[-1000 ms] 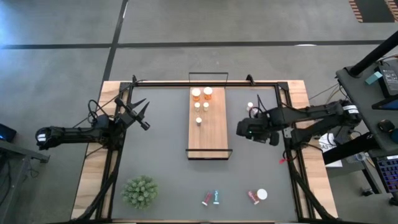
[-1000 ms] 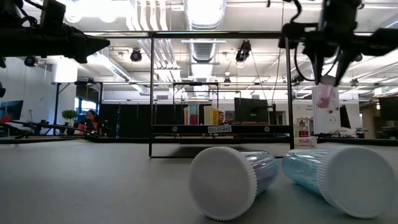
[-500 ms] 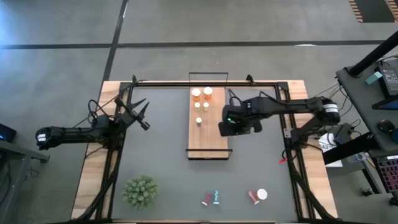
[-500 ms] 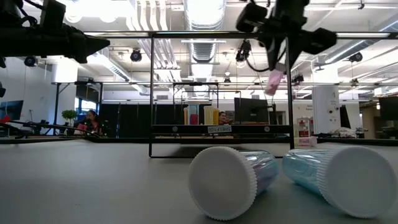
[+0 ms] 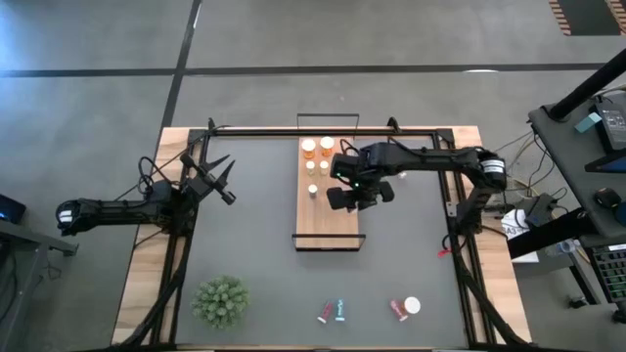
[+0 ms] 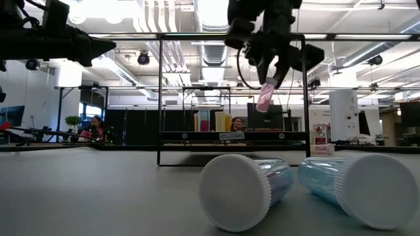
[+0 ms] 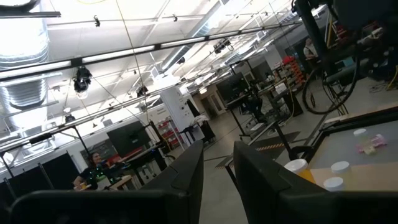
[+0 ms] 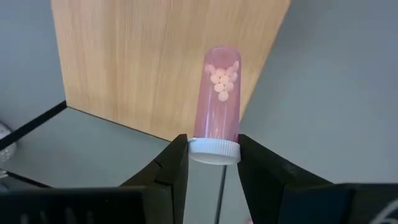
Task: Pick and place medicine bottles onto shelf by color
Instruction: Put the middle pink pill bottle on the shelf
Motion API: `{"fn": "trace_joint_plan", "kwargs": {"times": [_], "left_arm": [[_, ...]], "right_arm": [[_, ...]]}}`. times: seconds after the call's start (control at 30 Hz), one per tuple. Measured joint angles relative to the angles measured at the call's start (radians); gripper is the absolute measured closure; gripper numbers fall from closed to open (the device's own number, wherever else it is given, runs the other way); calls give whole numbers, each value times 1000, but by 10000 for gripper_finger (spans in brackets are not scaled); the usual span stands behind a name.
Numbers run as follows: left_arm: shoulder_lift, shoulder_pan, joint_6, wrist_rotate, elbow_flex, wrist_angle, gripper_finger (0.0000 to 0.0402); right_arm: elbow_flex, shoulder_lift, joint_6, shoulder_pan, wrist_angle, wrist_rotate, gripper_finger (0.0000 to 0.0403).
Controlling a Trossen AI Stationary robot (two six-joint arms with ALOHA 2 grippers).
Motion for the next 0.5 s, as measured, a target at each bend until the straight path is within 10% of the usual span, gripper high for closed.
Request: {"fn": "trace_joint_plan", "kwargs": {"times": [0.5], "left_arm": [[0, 0, 0, 0, 0, 0, 330]], "right_arm": [[31, 128, -31, -82, -29, -223, 294]]}}
